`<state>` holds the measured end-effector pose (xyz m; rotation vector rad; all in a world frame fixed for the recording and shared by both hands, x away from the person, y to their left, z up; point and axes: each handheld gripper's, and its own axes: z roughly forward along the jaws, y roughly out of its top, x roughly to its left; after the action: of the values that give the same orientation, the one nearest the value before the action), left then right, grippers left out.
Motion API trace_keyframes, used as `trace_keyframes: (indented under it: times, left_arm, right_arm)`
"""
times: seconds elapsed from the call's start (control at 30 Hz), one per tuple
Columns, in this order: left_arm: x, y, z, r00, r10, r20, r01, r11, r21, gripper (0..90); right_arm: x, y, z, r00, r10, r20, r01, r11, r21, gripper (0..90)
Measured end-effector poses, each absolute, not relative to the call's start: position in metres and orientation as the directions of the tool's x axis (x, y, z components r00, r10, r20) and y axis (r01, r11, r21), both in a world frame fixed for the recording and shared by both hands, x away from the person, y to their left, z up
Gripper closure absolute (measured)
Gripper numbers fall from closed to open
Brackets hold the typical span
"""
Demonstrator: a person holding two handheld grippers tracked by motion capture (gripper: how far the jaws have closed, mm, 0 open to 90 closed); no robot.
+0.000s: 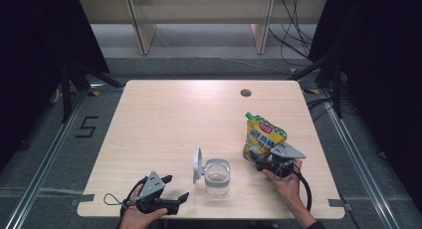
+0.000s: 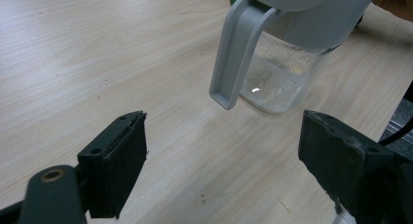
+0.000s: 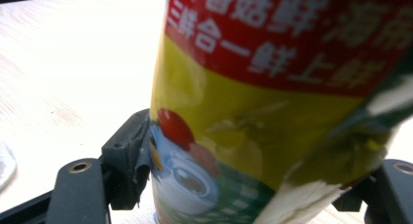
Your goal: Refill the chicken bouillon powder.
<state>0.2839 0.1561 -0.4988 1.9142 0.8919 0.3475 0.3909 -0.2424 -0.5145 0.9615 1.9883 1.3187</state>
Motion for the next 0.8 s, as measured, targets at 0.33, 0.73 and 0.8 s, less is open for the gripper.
trace_keyframes:
  times: [0.33,0.73,0.8]
  left_arm:
    - [0.283,0.157,-0.498,0.691,0.712,-0.126,0.434,-0.268,0.860,17.9]
    - [0.283,0.157,-0.498,0.690,0.712,-0.126,0.435,-0.270,0.859,17.9]
    - [0.284,0.158,-0.498,0.699,0.706,-0.112,0.423,-0.282,0.861,17.9]
  right_arm:
    - [0.380,-0.239,-0.511,-0.601,0.799,-0.037,0.269,0.246,0.931,28.8]
    - [0.365,-0.241,-0.508,-0.646,0.758,-0.088,0.239,0.310,0.920,29.0]
    - [0.368,-0.245,-0.511,-0.651,0.757,-0.063,0.239,0.283,0.929,28.8]
